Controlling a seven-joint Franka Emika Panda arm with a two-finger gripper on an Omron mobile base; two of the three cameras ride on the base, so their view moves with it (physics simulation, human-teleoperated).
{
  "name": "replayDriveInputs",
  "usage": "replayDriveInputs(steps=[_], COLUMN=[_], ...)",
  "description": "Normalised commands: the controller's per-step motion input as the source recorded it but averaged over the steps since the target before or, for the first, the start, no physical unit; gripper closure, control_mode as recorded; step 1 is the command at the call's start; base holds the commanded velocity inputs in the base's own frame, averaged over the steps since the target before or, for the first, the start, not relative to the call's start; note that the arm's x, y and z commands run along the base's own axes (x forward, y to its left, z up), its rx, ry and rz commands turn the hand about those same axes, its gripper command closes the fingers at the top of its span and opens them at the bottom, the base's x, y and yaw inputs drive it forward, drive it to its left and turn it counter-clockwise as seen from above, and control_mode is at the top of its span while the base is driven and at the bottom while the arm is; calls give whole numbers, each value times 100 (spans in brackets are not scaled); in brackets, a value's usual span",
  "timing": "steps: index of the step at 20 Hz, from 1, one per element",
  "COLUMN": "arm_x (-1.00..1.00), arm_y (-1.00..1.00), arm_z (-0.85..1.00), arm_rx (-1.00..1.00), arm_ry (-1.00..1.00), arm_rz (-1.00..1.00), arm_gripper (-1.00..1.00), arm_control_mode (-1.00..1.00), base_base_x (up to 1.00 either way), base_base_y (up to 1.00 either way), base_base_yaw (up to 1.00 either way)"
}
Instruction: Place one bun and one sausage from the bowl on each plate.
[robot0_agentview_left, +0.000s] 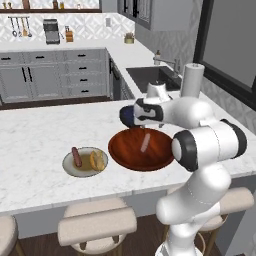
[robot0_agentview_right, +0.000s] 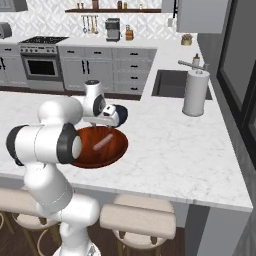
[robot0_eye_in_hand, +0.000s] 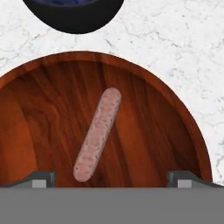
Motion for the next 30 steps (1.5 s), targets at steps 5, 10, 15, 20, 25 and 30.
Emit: replayDriveInputs(steps=[5,10,15,20,25,30], arm_x=[-2,0,0,15,17,12], arm_y=[1,0,1,8,11,1], arm_z=[-56,-42,-32,-27,-17,-19], arm_rx=[0,0,1,3,2,0], arm_ry=[0,0,-1,0,0,0], arm_rz=[-4,-12,-12,-12,-9,-4], arm_gripper=[-100,-100,-100,-100,-100,-100], arm_control_mode=[-100,-100,-100,-100,-100,-100], base_base_x=[0,0,0,0,0,0], base_base_y=[0,0,0,0,0,0], base_base_yaw=[0,0,0,0,0,0])
